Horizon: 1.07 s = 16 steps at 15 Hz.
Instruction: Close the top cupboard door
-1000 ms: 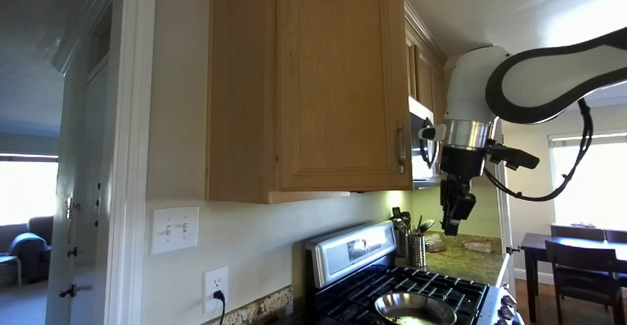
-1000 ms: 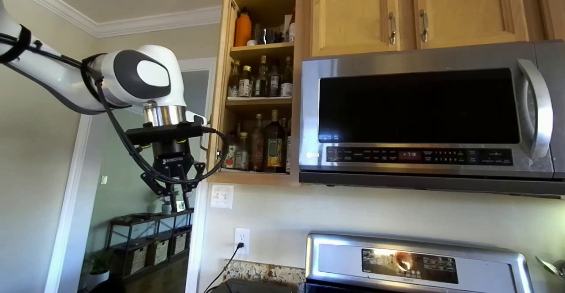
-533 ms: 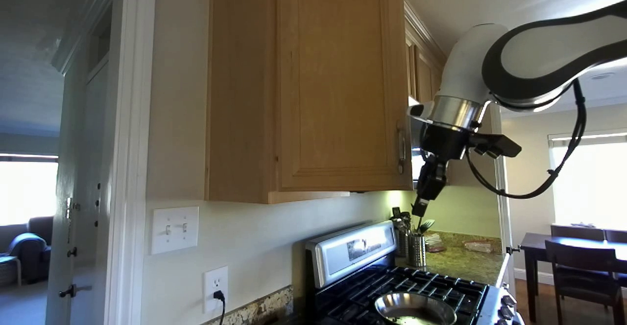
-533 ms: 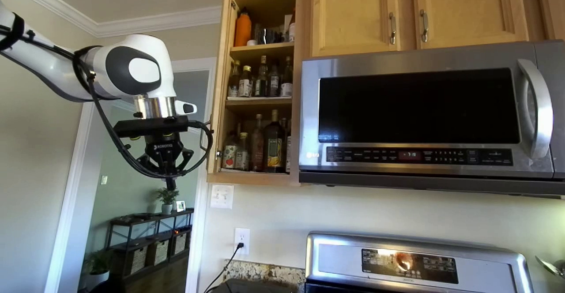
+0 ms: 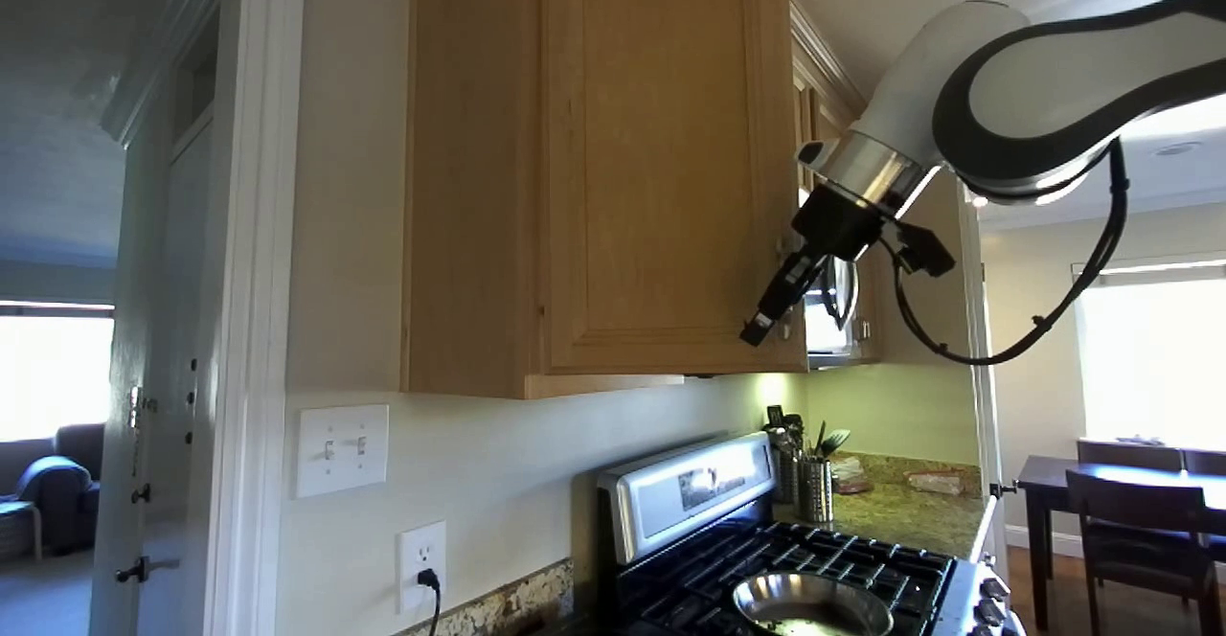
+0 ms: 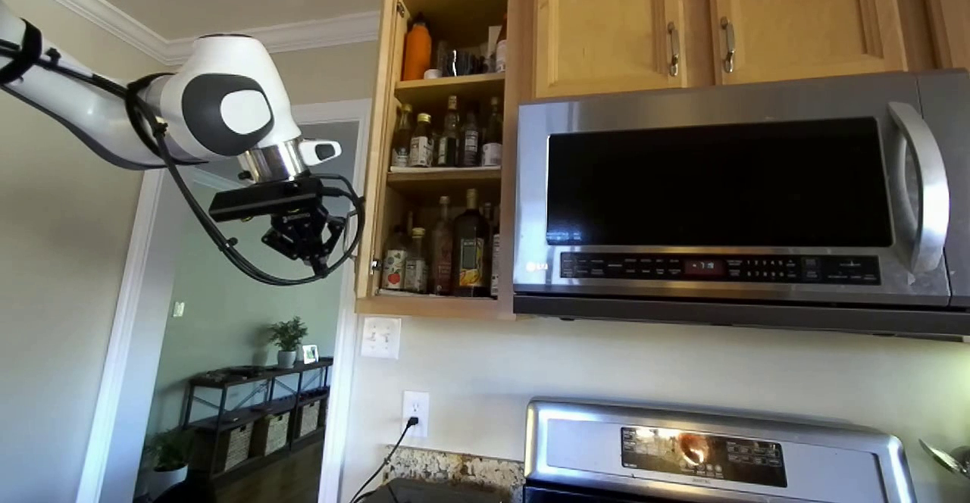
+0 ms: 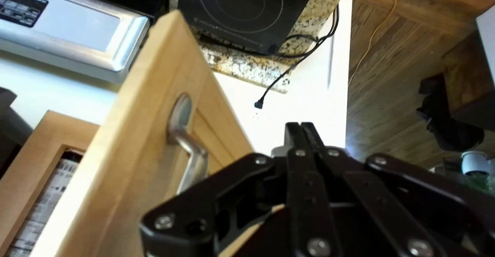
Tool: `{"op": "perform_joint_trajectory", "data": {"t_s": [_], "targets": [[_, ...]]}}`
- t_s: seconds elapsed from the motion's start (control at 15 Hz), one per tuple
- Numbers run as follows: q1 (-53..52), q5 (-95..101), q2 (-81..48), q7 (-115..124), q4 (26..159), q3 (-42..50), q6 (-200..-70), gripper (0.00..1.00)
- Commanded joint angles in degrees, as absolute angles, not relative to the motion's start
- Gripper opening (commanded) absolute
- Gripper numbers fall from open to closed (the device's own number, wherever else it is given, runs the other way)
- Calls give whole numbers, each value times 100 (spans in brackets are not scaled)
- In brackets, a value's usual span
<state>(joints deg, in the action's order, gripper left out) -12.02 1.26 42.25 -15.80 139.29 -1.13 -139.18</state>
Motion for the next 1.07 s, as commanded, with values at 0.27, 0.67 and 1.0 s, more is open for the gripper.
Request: {"op": "perform_joint_trajectory", "data": {"t_s": [0.27,0.67,1.0], "targets": [[-506,471,3633,-1258,13472,-101,-14781,2],[-150,538,2918,-1369,12892,144,-15080,2],[-225,282,2032,-1594,11996,576,-15041,3]]}}
